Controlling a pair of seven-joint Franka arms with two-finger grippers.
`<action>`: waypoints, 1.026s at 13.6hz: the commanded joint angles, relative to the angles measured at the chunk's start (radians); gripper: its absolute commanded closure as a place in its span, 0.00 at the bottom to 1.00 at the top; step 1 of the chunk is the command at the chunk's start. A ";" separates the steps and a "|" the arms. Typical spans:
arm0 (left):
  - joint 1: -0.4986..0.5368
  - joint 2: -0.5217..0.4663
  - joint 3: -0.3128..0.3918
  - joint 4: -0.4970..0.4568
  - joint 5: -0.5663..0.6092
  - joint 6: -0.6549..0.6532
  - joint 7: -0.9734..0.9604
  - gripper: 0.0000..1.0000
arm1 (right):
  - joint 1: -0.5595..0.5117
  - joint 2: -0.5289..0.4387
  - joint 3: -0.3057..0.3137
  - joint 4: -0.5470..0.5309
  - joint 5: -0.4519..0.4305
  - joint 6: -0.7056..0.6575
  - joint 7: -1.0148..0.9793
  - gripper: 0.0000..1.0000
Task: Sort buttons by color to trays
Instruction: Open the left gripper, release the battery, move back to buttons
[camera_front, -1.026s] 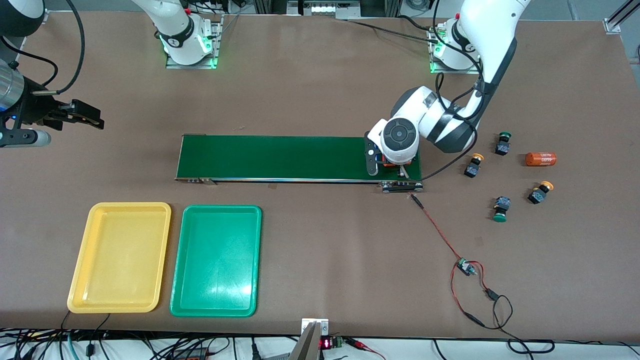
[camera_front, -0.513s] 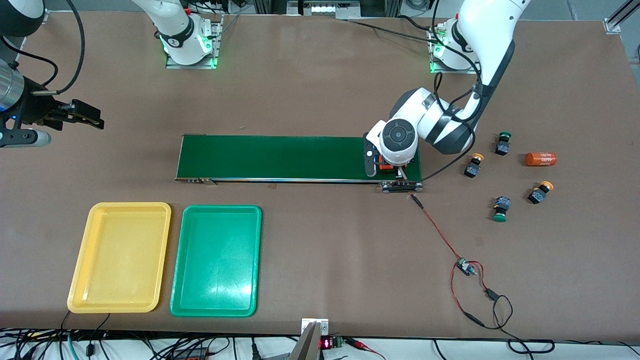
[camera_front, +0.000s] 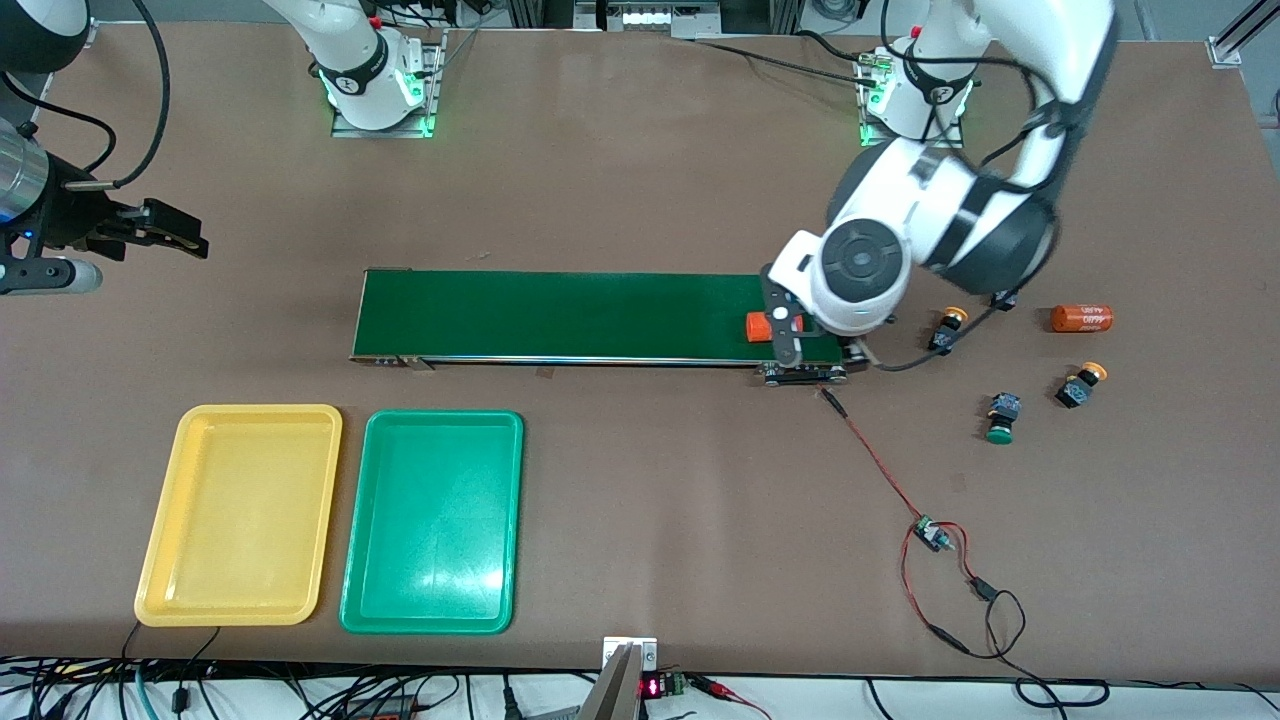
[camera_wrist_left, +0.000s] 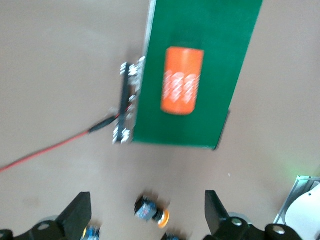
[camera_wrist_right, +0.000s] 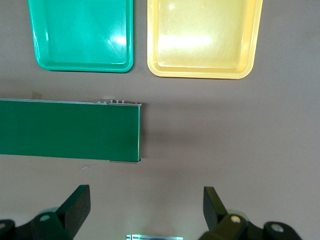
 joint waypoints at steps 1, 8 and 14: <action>0.173 0.062 -0.007 0.041 -0.001 0.091 0.021 0.00 | -0.007 -0.010 0.007 -0.003 -0.010 -0.001 0.001 0.00; 0.322 0.119 0.013 0.042 -0.022 0.100 -0.101 0.00 | -0.012 -0.008 0.005 -0.003 -0.004 0.008 0.007 0.00; 0.479 0.151 0.010 -0.088 -0.246 0.144 -0.302 0.00 | -0.016 -0.006 0.001 -0.003 -0.007 0.006 0.027 0.00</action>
